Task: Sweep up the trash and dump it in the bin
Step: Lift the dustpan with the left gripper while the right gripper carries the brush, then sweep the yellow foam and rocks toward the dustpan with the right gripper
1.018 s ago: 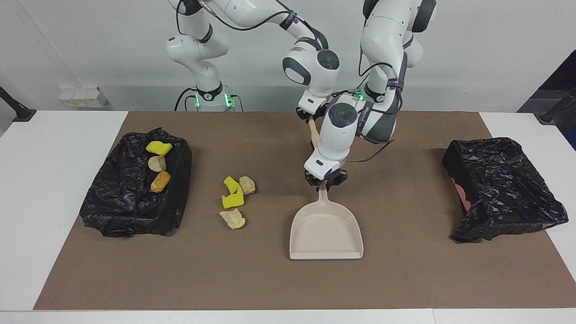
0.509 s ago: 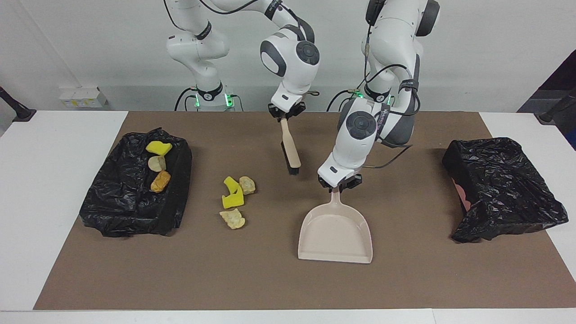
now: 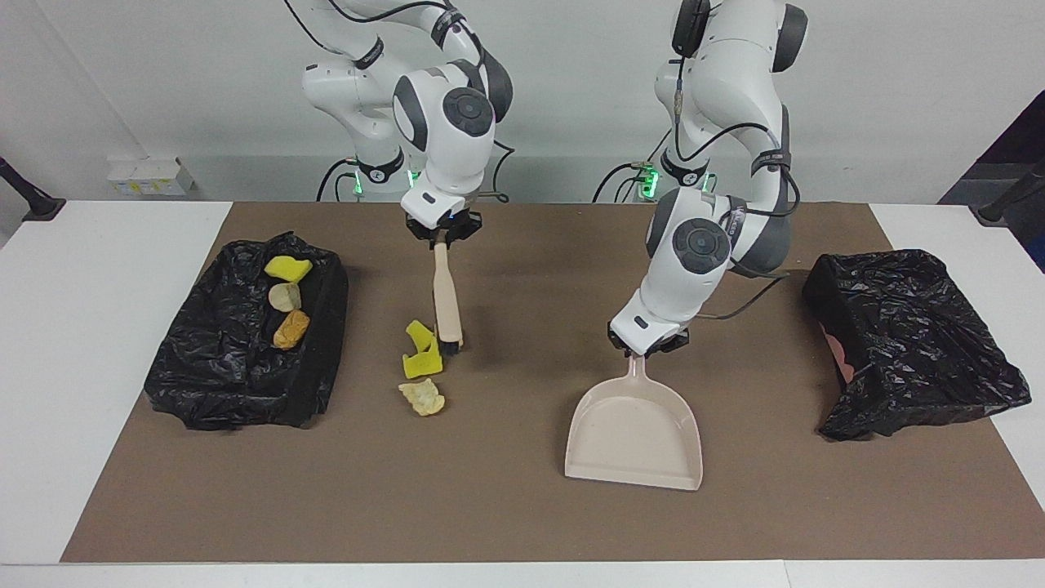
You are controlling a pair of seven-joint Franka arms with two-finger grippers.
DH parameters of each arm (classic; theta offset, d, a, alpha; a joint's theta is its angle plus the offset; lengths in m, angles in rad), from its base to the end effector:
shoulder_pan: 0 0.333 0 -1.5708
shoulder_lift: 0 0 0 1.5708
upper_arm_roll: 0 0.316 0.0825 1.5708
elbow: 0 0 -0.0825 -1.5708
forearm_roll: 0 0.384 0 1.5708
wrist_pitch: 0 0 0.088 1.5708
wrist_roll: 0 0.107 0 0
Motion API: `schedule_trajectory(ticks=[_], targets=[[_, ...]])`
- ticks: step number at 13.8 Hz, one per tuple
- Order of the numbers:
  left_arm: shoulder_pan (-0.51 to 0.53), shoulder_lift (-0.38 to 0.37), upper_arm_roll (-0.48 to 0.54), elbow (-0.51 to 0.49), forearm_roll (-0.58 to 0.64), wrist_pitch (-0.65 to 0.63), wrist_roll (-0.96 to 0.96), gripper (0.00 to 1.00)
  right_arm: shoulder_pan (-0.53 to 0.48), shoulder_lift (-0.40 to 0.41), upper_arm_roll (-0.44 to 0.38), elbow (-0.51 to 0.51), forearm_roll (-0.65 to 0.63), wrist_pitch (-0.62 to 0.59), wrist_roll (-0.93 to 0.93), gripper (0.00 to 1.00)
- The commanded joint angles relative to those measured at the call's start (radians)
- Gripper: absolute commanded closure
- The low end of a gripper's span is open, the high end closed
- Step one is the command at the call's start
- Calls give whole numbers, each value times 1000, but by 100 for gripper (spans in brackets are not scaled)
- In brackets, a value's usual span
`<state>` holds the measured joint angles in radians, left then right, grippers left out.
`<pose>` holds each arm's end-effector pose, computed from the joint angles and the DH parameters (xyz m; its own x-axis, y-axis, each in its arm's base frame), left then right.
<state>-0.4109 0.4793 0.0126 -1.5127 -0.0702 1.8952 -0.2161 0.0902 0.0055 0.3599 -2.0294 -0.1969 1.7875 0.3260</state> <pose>0.6247 -0.2698 0.3788 0.9816 -0.1581 -0.1074 -0.1551 -0.9872 0.0360 0.4795 0.2129 0.4268 0.9699 0.1645 -0.1797 0.2058 -0.9478 0.2434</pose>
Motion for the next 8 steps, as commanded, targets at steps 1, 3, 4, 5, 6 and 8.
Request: schedule_trajectory(ticks=[1,3,4,5,6,8], targets=[[36,12,-5,29,-16,-45,21,100,-29,39,-71,-12,-81,81,-126,100],[55,12,-7,28,-34,-47,58,100,-30,95,-110,-11,-143,162,-139,100],[58,12,-7,28,-36,-54,72,100,-33,123,-131,-8,-174,197,-140,100],[66,12,-7,29,-37,-64,75,100,-33,138,-159,-8,-193,231,-143,100],[81,12,-11,29,-43,-65,87,100,-32,152,-162,-9,-193,240,-142,100],[109,10,-14,26,-83,-74,147,100,-30,166,-160,-14,-187,242,-131,100]])
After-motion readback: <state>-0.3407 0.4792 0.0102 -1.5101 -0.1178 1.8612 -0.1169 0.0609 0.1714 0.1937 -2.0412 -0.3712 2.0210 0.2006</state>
